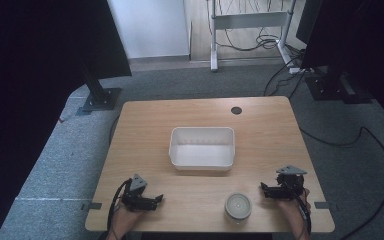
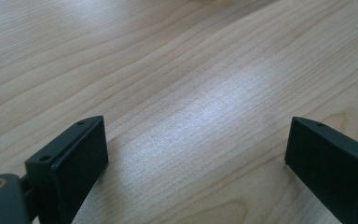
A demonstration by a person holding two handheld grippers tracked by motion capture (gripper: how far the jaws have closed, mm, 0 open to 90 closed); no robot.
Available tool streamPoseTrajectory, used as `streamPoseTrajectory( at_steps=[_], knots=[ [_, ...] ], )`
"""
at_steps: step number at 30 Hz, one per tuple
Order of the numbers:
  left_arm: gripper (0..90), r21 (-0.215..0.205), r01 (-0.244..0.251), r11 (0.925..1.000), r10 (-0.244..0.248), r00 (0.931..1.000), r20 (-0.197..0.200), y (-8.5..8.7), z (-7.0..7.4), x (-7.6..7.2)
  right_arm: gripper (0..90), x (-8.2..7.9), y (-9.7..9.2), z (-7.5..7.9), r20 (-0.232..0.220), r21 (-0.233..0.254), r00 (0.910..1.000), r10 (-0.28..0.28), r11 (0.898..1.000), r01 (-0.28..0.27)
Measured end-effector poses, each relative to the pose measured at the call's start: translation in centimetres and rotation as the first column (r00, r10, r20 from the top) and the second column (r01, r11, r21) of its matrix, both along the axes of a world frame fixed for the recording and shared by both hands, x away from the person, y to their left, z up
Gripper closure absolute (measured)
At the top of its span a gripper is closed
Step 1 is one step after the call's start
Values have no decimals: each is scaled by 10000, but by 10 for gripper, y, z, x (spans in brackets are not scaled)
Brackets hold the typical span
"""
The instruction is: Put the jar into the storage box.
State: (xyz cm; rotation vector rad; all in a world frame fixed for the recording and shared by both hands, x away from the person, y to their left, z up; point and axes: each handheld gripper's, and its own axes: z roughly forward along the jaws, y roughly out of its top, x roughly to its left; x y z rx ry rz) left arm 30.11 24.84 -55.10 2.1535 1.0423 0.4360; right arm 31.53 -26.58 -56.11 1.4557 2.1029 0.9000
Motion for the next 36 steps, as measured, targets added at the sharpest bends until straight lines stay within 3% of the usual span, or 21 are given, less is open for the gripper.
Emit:
streamPoseTrajectory(
  at_steps=[21, 36],
  knots=[
    [22, -392, 569, 9976, -561, 9982, 219, -9, 13, -14, 2, 0, 0, 0, -1, 6, 10000, -34, 10000, 34],
    [27, -592, 1271, 9901, -1244, 9911, 478, -24, 25, -25, 2, 0, 0, 0, -1, 8, 10000, -32, 10000, 32]
  ],
)
